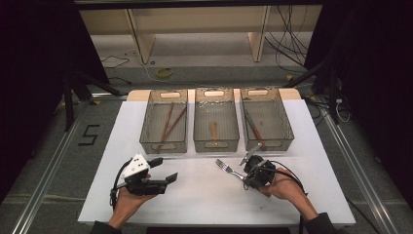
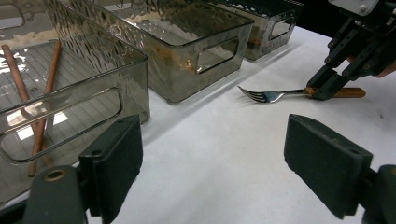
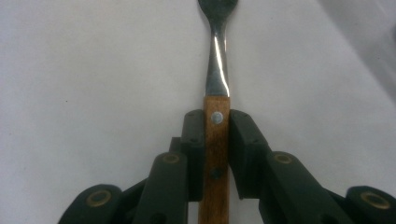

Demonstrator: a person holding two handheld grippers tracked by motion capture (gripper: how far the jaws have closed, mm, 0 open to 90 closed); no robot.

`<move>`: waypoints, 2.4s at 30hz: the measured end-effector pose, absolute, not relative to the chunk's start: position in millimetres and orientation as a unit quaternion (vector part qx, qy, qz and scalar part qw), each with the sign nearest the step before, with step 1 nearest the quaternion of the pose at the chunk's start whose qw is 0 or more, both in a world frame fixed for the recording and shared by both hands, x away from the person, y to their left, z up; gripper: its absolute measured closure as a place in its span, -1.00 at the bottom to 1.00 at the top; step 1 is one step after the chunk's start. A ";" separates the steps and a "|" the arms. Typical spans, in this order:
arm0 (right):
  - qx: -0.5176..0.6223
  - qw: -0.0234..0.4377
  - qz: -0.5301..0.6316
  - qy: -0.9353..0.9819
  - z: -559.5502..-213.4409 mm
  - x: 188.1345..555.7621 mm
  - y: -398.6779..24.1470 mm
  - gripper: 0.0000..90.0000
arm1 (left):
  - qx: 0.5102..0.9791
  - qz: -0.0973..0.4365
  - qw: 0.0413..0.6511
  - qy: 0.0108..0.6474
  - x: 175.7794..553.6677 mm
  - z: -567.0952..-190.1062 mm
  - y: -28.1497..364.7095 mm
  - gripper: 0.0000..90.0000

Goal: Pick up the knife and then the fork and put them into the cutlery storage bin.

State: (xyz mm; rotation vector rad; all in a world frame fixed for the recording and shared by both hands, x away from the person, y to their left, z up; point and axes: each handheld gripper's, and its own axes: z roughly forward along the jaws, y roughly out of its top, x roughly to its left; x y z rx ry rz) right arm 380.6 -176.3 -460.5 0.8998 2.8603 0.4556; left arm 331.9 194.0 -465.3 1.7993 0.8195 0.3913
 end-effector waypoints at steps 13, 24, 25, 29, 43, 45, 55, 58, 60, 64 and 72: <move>0.291 0.066 0.161 0.941 -456.8 380.2 -177.8 0.73 | 0.755 0.165 0.533 0.344 332.0 -465.1 194.4 -0.58; 0.290 0.073 0.184 0.936 -447.4 379.0 -180.5 0.73 | 0.754 0.164 0.534 0.344 332.0 -465.2 194.3 -0.58; 0.290 0.074 0.186 0.936 -446.4 378.7 -180.6 0.73 | 0.755 0.165 0.534 0.344 332.0 -465.2 194.3 -0.58; 0.288 0.077 0.192 0.935 -444.1 379.0 -181.9 0.73 | 0.755 0.165 0.534 0.344 332.0 -465.2 194.3 -0.58; 0.288 0.084 0.227 0.926 -428.8 377.2 -185.7 0.73 | 0.755 0.165 0.534 0.344 332.1 -465.3 194.2 -0.58; 0.287 0.087 0.231 0.926 -426.0 377.1 -186.3 0.73 | 0.755 0.165 0.534 0.344 332.1 -465.4 194.1 -0.58; 0.285 0.100 0.261 0.917 -408.1 378.3 -189.2 0.73 | 0.753 0.164 0.536 0.344 332.0 -465.2 194.3 -0.58; 0.288 0.104 0.269 0.913 -403.7 379.7 -190.5 0.73 | 0.753 0.163 0.536 0.345 332.0 -465.3 194.3 -0.58; 0.291 0.107 0.272 0.911 -400.0 380.5 -191.3 0.73 | 0.752 0.163 0.537 0.345 332.0 -465.2 194.2 -0.58; 0.290 0.117 0.288 0.905 -392.0 384.6 -193.5 0.73 | 0.752 0.162 0.538 0.345 332.3 -465.2 194.6 -0.58; 0.305 0.129 0.307 0.892 -380.4 393.5 -197.7 0.73 | 0.751 0.162 0.539 0.345 332.5 -465.5 194.6 -0.58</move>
